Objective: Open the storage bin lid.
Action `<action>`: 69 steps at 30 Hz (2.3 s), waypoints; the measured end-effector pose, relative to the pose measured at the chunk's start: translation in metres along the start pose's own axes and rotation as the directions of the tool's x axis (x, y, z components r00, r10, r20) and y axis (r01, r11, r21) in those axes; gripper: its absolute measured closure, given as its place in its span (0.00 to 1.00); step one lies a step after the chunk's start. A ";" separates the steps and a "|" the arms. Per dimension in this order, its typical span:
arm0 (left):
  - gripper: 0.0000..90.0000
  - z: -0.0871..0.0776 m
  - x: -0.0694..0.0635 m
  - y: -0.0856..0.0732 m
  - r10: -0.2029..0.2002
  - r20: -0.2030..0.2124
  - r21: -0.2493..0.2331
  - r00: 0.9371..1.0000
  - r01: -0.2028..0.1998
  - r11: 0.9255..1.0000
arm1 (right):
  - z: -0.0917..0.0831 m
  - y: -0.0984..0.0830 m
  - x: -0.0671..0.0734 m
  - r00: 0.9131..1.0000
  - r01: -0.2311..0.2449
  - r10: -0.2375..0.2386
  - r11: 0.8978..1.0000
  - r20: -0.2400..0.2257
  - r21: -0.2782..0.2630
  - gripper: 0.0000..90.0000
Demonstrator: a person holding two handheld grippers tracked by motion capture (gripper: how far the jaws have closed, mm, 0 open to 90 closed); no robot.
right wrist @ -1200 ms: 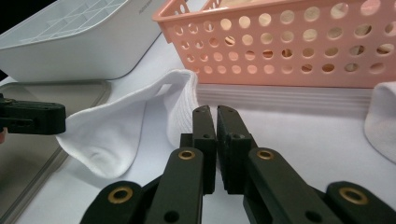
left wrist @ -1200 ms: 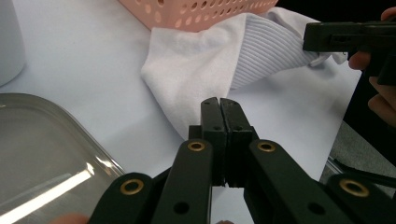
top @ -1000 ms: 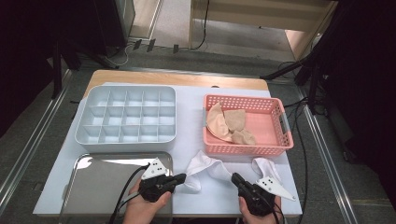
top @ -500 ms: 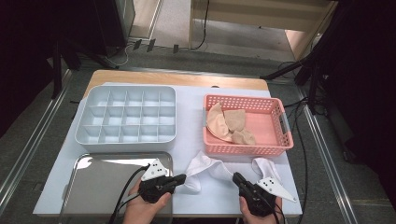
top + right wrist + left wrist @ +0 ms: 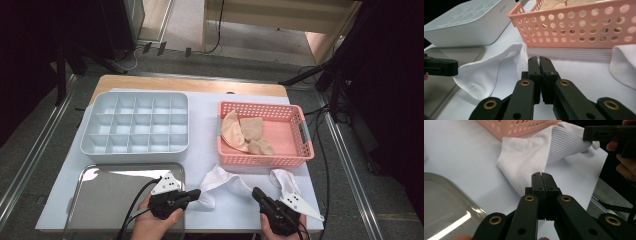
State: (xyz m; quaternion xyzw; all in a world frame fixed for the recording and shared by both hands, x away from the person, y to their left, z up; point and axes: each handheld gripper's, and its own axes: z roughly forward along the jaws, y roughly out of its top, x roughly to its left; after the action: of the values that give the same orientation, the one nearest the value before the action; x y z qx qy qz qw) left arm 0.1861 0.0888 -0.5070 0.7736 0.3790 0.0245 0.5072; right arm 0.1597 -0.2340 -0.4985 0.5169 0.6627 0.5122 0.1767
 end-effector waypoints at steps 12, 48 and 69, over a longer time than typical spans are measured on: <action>1.00 0.001 -0.011 0.008 0.058 0.174 0.024 0.983 -0.064 0.998 | -0.046 0.005 -0.007 0.999 0.004 -0.001 0.998 0.037 -0.061 1.00; 0.72 0.009 0.032 0.012 -0.059 -0.136 -0.018 0.989 0.057 0.998 | 0.073 -0.001 0.022 0.994 0.082 -0.095 0.978 0.060 0.190 0.73; 0.70 0.011 0.033 0.010 -0.066 -0.162 -0.011 0.985 0.065 0.998 | 0.006 0.005 -0.020 0.971 0.090 -0.107 0.992 0.212 0.090 0.80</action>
State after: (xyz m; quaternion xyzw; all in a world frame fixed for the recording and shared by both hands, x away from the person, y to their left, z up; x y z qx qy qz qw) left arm 0.2198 0.0983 -0.5153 0.7546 0.4443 0.0716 0.4776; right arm 0.1745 -0.2490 -0.5028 0.5427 0.6843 0.4167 0.2521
